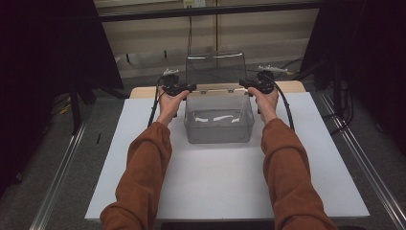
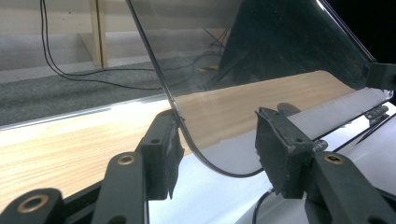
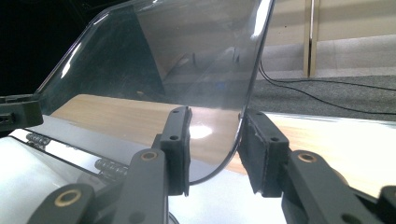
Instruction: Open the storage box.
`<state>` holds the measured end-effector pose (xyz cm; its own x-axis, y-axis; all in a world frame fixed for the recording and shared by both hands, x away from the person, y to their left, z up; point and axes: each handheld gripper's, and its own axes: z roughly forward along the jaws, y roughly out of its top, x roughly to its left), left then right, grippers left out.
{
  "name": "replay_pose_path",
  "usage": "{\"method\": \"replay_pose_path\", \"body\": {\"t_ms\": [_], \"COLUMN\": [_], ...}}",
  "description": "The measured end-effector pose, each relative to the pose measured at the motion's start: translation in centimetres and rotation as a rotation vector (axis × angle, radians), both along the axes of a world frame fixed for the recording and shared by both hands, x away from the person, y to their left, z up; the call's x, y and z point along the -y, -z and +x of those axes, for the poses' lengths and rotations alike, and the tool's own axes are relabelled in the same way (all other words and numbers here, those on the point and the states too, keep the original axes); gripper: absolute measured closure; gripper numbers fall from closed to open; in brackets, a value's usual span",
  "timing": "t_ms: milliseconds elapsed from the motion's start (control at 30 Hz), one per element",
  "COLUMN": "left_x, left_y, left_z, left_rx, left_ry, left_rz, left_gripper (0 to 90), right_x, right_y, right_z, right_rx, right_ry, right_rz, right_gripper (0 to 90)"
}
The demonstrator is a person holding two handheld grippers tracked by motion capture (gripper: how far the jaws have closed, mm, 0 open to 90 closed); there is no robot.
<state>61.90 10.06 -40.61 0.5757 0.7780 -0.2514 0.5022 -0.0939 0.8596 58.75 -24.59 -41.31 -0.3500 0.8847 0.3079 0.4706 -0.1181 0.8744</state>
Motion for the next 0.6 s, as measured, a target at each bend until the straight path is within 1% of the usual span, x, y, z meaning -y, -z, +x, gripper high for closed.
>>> {"method": "replay_pose_path", "body": {"t_ms": [133,233,267,300,333,367,600], "left_x": [0.08,0.29,0.3,0.32,0.32,0.3,0.36], "left_y": [0.0,0.09,0.12,0.14,0.14,0.1,0.12], "left_z": [-0.01,-0.06,-0.04,-0.02,0.0,-0.01,0.02], "left_rx": [-0.003,-0.008,-0.009,-0.013,-0.014,-0.015,-0.019], "left_ry": [0.0,0.002,0.0,-0.003,-0.004,0.002,-0.001], "left_rz": [0.0,0.0,-0.003,-0.008,-0.007,-0.005,-0.008], "left_gripper": [49.4,45.5,45.5,45.3,45.3,45.3,44.7], "right_x": [-0.02,-0.04,-0.04,-0.17,-0.17,-0.29,-0.21], "right_y": [-0.04,-0.1,-0.1,-0.22,-0.22,-0.3,-0.25], "right_z": [0.02,0.06,0.06,0.05,0.05,0.06,0.13], "right_rx": [-0.001,-0.01,-0.01,-0.017,-0.017,-0.021,-0.026], "right_ry": [-0.002,-0.001,-0.001,0.005,0.005,-0.004,-0.006], "right_rz": [-0.008,-0.015,-0.015,-0.026,-0.026,-0.037,-0.029], "right_gripper": [62.7,61.6,61.6,60.6,60.6,59.1,59.0]}}
